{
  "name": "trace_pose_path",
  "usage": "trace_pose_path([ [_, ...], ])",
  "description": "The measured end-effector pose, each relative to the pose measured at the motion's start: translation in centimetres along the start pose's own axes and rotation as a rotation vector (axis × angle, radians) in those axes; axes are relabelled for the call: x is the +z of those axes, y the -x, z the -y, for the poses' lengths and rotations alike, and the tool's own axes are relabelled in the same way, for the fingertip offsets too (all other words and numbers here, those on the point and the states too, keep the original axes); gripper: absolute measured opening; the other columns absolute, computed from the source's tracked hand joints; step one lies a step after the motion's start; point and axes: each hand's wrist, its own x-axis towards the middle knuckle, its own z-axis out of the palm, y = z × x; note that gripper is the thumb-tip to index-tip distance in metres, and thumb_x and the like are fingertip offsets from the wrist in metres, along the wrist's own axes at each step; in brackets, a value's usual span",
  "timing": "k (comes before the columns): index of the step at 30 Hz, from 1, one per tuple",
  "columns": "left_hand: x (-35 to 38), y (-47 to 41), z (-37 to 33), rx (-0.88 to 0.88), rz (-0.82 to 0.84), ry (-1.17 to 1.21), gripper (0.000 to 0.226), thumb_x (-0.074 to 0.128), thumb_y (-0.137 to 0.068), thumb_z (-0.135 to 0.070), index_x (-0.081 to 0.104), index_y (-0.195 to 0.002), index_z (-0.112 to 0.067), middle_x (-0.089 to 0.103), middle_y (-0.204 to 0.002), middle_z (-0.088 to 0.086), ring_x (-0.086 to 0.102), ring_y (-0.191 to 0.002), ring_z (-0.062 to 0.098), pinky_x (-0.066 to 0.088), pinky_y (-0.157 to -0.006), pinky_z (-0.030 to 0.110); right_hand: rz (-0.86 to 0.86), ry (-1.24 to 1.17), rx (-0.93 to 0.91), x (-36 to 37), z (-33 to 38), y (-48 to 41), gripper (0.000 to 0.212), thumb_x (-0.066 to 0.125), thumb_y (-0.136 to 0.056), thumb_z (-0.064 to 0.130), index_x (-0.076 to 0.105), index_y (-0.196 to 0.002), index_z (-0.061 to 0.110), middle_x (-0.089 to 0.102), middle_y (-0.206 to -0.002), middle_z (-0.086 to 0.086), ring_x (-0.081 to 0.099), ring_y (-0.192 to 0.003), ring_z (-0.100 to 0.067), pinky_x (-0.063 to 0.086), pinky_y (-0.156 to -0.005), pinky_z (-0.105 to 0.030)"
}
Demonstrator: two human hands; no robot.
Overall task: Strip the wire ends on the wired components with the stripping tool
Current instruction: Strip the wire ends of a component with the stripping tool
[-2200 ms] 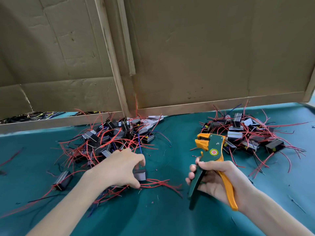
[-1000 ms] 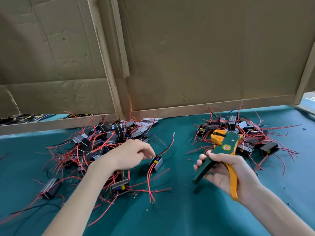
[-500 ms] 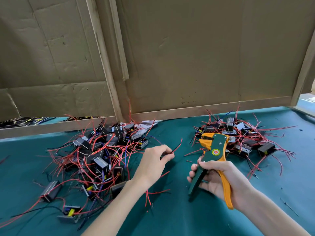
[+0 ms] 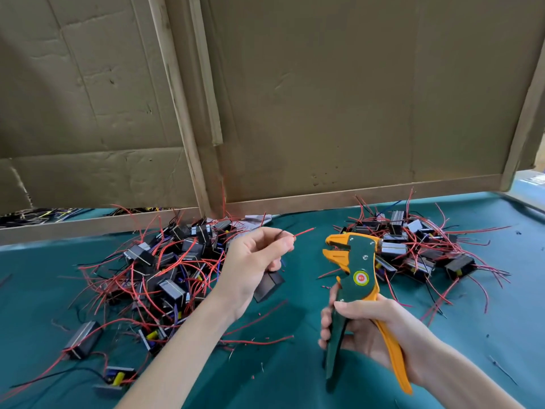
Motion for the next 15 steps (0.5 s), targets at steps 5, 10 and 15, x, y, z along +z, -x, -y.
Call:
trace_pose_path([
  [5,0.4,0.6,-1.3,0.002,0.086,-0.053,0.008,0.080,-0.070,-0.019,0.072,-0.070,-0.018,0.049,-0.067,-0.003,0.033,-0.050,0.007,0.032,-0.051,0.015,0.069,0.095,-0.027,0.8,0.1,0.6,0.033,0.092,-0.059,0.016,0.066,-0.079,0.008,0.064,-0.083,-0.029,0.065,-0.076,-0.040,0.056,-0.071,-0.048],
  [10,0.7,0.9,-1.8,-0.016,0.138,-0.069,0.006,0.077,-0.069,-0.021,0.074,-0.070,-0.016,0.048,-0.061,-0.008,0.029,-0.048,0.006,0.028,-0.048,0.014,0.153,0.102,-0.068,1.6,0.4,1.2,0.033,0.088,-0.066,0.012,0.061,-0.082,0.002,0.059,-0.075,-0.026,0.062,-0.071,-0.038,0.054,-0.071,-0.049],
  [15,0.5,1.0,-2.4,-0.049,0.206,-0.110,0.005,0.078,-0.070,-0.019,0.074,-0.066,-0.020,0.051,-0.053,-0.014,0.027,-0.048,0.006,0.027,-0.048,0.014,0.171,0.138,-0.084,2.0,0.7,1.4,0.033,0.089,-0.064,0.014,0.062,-0.080,0.002,0.059,-0.072,-0.026,0.062,-0.068,-0.037,0.054,-0.069,-0.048],
])
